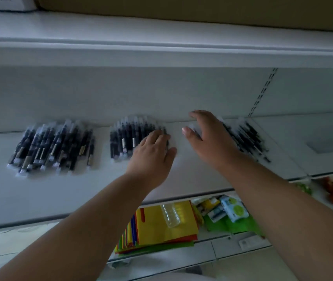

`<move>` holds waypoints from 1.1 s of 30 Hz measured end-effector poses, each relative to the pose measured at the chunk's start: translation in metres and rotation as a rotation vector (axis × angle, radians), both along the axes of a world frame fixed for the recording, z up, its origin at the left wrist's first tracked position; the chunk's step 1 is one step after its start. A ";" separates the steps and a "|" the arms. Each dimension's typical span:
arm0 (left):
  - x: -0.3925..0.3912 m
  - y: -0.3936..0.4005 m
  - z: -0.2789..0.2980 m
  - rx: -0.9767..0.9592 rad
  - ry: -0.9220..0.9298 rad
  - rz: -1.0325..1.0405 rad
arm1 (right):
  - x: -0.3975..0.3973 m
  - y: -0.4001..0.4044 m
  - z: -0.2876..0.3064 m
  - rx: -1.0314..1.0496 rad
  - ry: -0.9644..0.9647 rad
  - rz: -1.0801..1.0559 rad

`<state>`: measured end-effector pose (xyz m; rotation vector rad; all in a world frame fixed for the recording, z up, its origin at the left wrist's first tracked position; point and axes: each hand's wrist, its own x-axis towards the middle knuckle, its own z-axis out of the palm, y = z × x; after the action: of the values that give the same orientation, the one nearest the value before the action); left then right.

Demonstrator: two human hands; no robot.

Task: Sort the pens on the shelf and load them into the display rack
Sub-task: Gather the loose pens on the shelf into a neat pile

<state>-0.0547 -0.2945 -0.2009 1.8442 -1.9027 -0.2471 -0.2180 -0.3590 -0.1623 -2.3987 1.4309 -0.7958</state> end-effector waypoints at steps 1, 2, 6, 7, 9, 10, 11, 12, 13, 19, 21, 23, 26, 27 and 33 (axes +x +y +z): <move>-0.010 -0.003 -0.001 0.013 0.011 -0.026 | -0.011 0.001 0.002 0.000 0.006 -0.014; -0.020 -0.006 -0.002 0.029 0.023 -0.045 | -0.022 0.002 0.002 0.000 0.018 -0.027; -0.059 -0.015 -0.004 0.083 0.028 -0.080 | -0.070 -0.003 0.005 0.004 0.059 -0.066; -0.069 -0.019 -0.003 0.092 0.013 -0.089 | -0.081 -0.007 0.005 -0.002 0.076 -0.071; -0.086 -0.029 -0.003 0.116 -0.010 -0.095 | -0.104 -0.017 0.007 -0.001 0.099 -0.082; -0.094 -0.033 -0.004 0.133 -0.013 -0.086 | -0.115 -0.022 0.008 0.006 0.107 -0.084; -0.102 -0.037 -0.005 0.153 -0.010 -0.069 | -0.126 -0.028 0.008 0.013 0.114 -0.082; -0.111 -0.041 -0.006 0.171 -0.007 -0.045 | -0.138 -0.034 0.008 0.024 0.123 -0.079; -0.119 -0.045 -0.007 0.189 -0.004 -0.017 | -0.149 -0.041 0.007 0.036 0.132 -0.075; -0.156 -0.083 -0.010 0.292 0.033 0.194 | -0.187 -0.091 -0.027 0.200 0.215 -0.046; -0.166 -0.091 -0.015 0.306 0.011 0.219 | -0.188 -0.100 -0.043 0.261 0.257 -0.029; -0.175 -0.094 -0.022 0.280 -0.057 0.219 | -0.186 -0.105 -0.056 0.269 0.298 -0.012; -0.183 -0.096 -0.025 0.264 -0.094 0.218 | -0.176 -0.106 -0.064 0.267 0.277 0.021; -0.182 -0.096 -0.023 0.271 -0.077 0.219 | -0.170 -0.106 -0.064 0.292 0.258 0.040; -0.172 -0.083 -0.011 0.263 -0.038 0.229 | -0.146 -0.102 -0.062 0.369 0.121 0.167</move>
<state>-0.2270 -0.3773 -0.2120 2.2337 -1.7299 -0.4040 -0.3640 -0.4605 -0.2247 -2.2684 1.2658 -0.3174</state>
